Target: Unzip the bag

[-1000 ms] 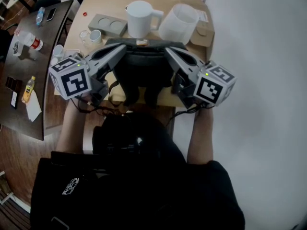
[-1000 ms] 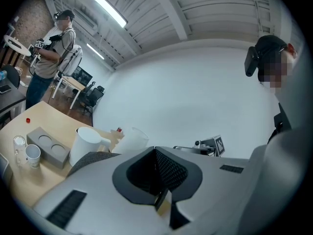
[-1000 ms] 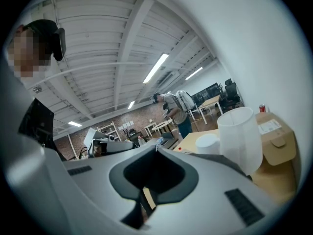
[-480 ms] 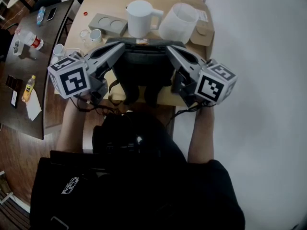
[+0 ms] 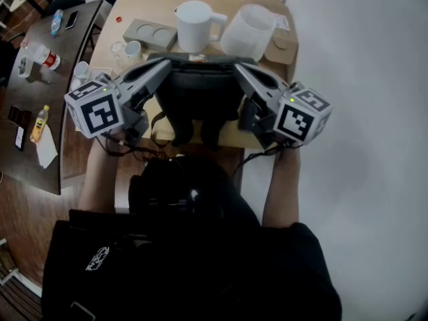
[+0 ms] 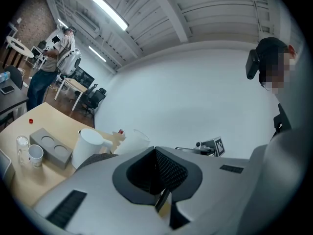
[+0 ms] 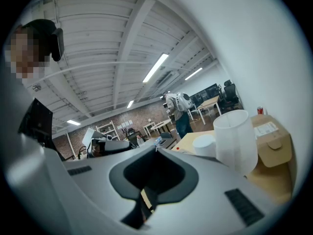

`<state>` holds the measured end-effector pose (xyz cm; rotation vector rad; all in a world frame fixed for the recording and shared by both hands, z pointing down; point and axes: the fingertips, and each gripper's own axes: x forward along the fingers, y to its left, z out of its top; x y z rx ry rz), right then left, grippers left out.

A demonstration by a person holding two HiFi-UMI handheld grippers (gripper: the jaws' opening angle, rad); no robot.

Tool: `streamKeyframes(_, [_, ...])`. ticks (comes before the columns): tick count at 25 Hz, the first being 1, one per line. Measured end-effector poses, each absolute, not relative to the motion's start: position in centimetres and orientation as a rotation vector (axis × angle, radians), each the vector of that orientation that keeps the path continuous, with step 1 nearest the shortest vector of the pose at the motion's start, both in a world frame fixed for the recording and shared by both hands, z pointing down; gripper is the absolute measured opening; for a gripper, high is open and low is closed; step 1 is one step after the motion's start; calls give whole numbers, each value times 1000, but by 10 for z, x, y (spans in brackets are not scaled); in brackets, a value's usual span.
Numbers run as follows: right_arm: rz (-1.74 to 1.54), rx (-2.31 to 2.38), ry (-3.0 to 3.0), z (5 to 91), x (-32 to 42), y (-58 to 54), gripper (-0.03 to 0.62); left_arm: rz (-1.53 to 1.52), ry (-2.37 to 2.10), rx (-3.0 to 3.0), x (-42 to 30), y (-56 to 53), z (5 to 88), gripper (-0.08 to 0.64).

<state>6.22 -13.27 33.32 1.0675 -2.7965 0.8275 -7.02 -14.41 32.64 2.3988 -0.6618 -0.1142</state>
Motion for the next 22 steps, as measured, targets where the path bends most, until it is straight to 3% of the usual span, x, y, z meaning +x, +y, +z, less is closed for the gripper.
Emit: streamKeyframes(22, [836,1093,-2802,331,68,-137,12,-142,-694,2377,-88,-148,327,5])
